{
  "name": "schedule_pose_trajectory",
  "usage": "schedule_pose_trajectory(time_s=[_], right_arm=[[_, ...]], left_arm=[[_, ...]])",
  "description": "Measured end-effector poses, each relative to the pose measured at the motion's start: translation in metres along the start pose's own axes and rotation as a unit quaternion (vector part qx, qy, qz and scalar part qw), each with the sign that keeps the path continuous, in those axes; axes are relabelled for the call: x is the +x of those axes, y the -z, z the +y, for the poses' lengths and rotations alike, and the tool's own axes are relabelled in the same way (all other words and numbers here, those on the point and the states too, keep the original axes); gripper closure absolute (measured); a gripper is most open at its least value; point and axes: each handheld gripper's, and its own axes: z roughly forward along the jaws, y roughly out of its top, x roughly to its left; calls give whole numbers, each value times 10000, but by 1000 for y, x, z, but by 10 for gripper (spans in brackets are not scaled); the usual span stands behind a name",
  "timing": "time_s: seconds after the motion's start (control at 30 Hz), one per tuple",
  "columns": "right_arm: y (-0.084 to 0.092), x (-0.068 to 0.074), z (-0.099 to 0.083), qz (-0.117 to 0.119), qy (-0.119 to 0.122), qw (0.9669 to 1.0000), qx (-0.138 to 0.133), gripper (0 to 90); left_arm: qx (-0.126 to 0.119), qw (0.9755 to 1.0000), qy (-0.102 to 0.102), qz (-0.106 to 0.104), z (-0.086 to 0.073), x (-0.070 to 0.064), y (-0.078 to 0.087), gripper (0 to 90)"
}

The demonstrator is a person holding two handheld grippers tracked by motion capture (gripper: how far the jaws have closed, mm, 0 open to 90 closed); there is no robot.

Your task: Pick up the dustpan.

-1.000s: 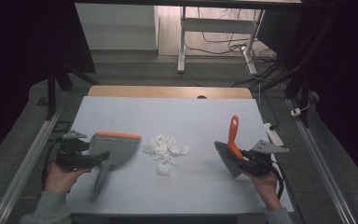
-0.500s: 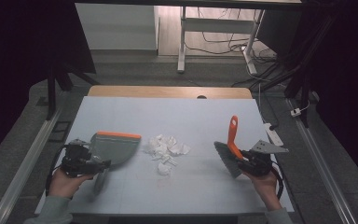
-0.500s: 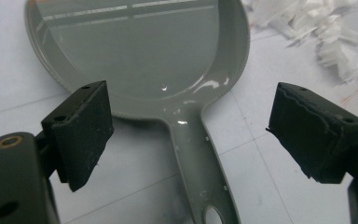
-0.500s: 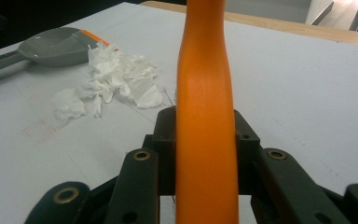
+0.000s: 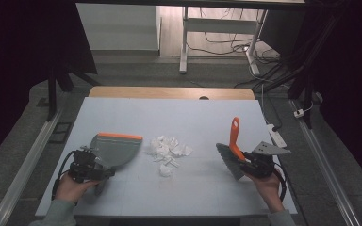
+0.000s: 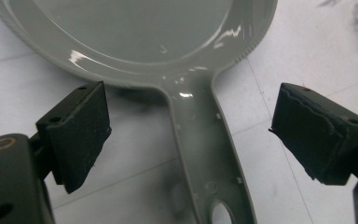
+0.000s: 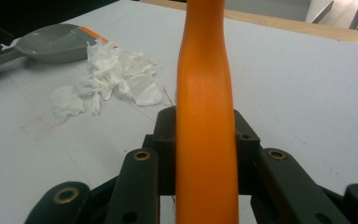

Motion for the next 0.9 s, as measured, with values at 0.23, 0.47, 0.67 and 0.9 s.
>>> schedule_pose_trajectory(time_s=[0.23,0.47,0.67,0.9], right_arm=[[0,0,0,1,2,10000,6,702],[-1,1,0,11,11,10000,8,702],[-1,0,0,5,10,10000,13,702],[-1,1,-1,-11,31,10000,48,702]], left_arm=[[113,9999,106,44,0,1,-9,119],[185,9996,189,-47,-1,2,-16,140],[192,9993,308,-73,-1,5,-19,187],[134,9990,410,-91,0,7,-19,332]])
